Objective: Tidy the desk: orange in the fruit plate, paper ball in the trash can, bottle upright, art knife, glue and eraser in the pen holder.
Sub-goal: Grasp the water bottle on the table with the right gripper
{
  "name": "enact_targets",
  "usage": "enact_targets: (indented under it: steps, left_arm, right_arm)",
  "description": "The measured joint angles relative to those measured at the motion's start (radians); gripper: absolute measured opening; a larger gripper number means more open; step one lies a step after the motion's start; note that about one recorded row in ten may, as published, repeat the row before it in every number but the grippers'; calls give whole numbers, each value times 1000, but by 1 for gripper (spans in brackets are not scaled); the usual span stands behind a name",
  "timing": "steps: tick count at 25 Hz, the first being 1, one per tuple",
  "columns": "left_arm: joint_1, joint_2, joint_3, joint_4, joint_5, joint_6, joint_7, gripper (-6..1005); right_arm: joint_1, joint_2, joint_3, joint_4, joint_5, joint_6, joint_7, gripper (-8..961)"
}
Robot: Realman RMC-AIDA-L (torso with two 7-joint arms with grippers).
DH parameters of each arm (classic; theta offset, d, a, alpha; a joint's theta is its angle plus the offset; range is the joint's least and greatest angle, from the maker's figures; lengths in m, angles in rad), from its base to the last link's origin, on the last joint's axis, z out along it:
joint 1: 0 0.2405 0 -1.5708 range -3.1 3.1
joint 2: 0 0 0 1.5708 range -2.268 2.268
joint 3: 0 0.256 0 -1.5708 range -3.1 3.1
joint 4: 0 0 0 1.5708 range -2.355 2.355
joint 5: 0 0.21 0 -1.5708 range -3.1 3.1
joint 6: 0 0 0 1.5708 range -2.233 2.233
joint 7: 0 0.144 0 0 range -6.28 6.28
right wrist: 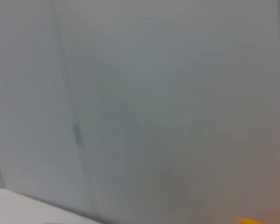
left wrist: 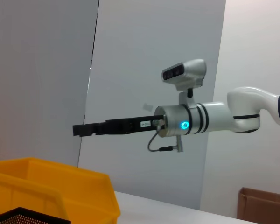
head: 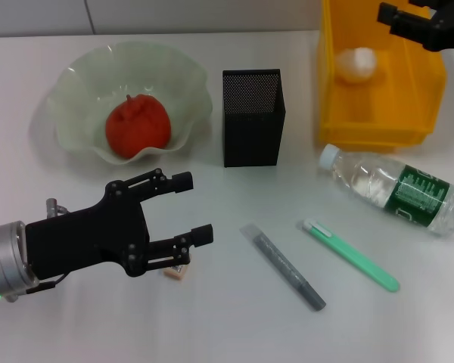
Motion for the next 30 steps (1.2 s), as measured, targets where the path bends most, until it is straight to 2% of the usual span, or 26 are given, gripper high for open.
enact_targets:
  steps: [1, 2, 6, 8, 10, 11, 12, 13, 16, 30]
  left_arm:
    - [-1, 0, 0, 0, 0, 0, 0, 751]
    - [-1, 0, 0, 0, 0, 0, 0, 750]
    - [-5, 0, 0, 4, 0, 0, 0, 750]
    - [-7, 0, 0, 4, 0, 0, 0, 749]
    - [-9, 0, 0, 5, 0, 0, 1, 749]
    - [-11, 1, 0, 5, 0, 1, 1, 748]
    - [-11, 1, 0, 5, 0, 1, 1, 748]
    - [-12, 1, 0, 6, 0, 1, 1, 748]
    - [-16, 1, 0, 4, 0, 1, 13, 747]
    - [-6, 0, 0, -1, 0, 13, 28, 744]
  right_arm:
    - [-7, 0, 0, -30, 0, -72, 34, 702]
    - [-7, 0, 0, -30, 0, -72, 34, 702]
    - [-27, -2, 0, -123, -6, -242, 140, 703]
    - [-33, -2, 0, -147, -10, -268, 167, 703]
    - [-41, -3, 3, -227, -55, -308, 260, 703]
    - [-41, -5, 8, -314, -122, -335, 355, 703]
    - [-41, -5, 8, -314, -122, -335, 355, 703]
    - [-38, -5, 11, -368, -169, -351, 402, 703]
    - [10, -6, 8, -509, -360, -425, 572, 704]
    - [204, -28, 0, -584, -664, -661, 815, 705]
